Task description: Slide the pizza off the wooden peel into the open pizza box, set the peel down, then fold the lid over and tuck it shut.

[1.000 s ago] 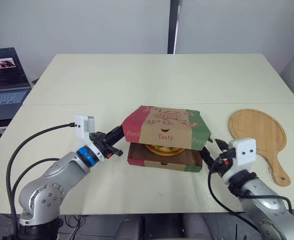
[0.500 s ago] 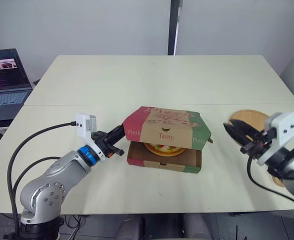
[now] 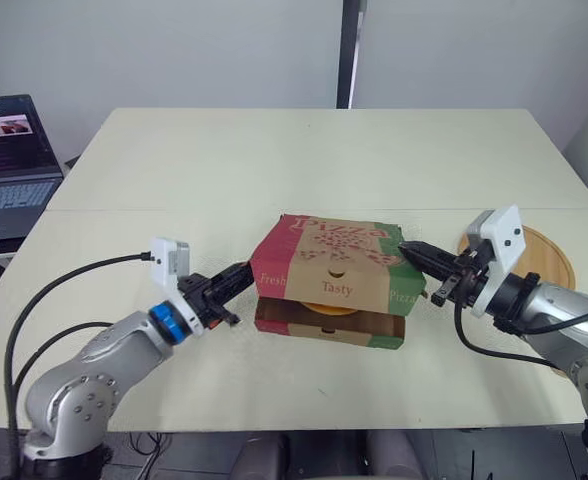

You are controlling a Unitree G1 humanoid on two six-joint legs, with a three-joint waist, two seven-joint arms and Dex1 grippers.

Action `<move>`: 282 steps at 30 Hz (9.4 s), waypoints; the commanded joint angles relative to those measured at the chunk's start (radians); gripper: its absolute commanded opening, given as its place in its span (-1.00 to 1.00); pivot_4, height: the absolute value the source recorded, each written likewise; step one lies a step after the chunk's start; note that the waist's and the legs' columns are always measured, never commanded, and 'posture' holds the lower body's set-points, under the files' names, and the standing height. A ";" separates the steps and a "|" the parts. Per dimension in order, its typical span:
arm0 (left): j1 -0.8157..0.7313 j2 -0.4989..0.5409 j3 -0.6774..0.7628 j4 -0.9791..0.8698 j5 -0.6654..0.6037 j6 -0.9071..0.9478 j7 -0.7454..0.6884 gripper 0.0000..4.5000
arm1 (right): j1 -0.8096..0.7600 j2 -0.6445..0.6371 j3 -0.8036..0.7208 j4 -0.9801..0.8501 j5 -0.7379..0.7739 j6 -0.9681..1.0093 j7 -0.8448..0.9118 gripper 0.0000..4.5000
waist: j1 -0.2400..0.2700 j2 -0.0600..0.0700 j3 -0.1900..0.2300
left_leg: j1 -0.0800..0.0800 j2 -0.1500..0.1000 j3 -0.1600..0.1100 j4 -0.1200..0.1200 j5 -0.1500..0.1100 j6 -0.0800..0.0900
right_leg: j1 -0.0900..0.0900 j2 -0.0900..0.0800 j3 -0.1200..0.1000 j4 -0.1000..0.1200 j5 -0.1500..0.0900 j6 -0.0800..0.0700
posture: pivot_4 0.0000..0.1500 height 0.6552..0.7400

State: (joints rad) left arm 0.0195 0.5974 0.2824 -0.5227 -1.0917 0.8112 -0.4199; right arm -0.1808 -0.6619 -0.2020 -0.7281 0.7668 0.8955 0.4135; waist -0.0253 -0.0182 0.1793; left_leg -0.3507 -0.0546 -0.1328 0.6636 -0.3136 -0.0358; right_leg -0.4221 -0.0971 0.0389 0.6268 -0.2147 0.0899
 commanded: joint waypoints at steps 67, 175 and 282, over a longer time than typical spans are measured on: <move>-0.739 0.130 -0.570 0.428 0.695 -0.274 -0.916 -0.99 | 0.182 -0.119 0.093 -0.035 -0.099 -0.064 0.199 -1.00 | -0.001 -0.004 0.004 | 0.000 0.001 0.000 0.000 0.000 0.000 | 0.000 0.001 -0.001 0.000 0.000 0.001 | 1.00 1.00; -0.704 0.105 -0.604 0.428 0.851 -0.400 -0.939 -1.00 | 0.295 -0.061 0.181 -0.006 -0.265 -0.164 0.243 -0.98 | -0.004 -0.004 0.003 | 0.003 0.001 0.000 0.001 0.000 0.000 | 0.003 0.002 0.000 0.002 0.000 0.001 | 1.00 1.00; -0.208 0.160 -0.340 0.247 0.748 -0.172 -0.590 -1.00 | -0.086 0.007 0.340 0.426 -0.691 -0.365 0.201 -0.98 | -0.003 -0.004 0.002 | 0.003 0.011 0.004 0.000 0.000 -0.001 | 0.000 0.010 0.000 0.002 0.003 -0.005 | 1.00 1.00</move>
State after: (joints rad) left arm -0.1940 0.7589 -0.0569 -0.2373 -0.3292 0.6446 -1.0126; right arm -0.2428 -0.6576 0.1432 -0.2953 0.0886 0.5624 0.6071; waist -0.0279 -0.0219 0.1818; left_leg -0.3474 -0.0436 -0.1291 0.6633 -0.3135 -0.0364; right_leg -0.4220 -0.0871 0.0386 0.6285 -0.2114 0.0851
